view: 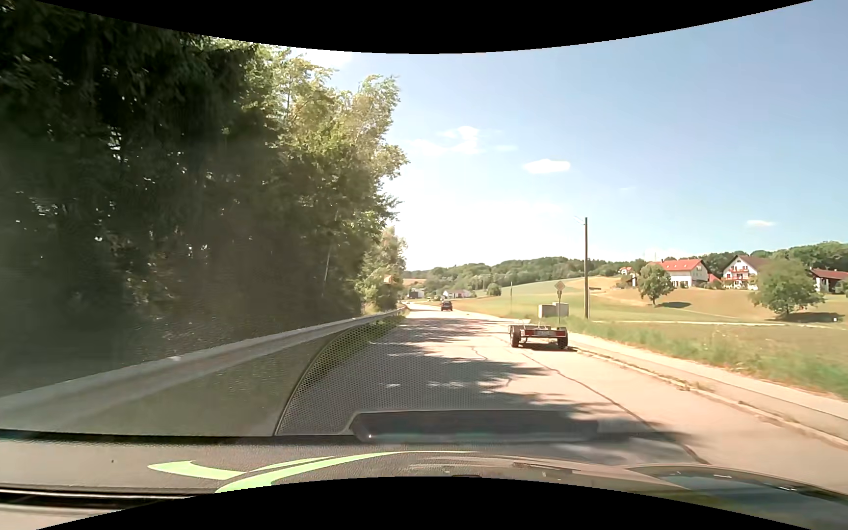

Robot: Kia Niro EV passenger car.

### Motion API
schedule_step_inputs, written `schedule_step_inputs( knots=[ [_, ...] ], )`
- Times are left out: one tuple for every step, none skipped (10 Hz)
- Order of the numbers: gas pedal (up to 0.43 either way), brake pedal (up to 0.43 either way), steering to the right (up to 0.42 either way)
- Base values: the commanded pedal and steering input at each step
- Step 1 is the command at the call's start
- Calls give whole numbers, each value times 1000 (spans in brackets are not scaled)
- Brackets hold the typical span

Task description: Follow the waypoints while adhering to traffic rules and regulations

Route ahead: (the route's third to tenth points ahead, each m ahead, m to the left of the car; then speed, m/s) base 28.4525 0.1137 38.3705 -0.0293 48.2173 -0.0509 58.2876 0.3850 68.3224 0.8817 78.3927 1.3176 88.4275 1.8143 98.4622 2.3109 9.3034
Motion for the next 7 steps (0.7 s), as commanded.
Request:
schedule_step_inputs(
  knots=[
    [98, 0, 0],
    [98, 0, 1],
    [98, 0, 2],
    [98, 0, 2],
    [98, 0, 3],
    [98, 0, 3],
    [98, 0, 4]
  ],
)
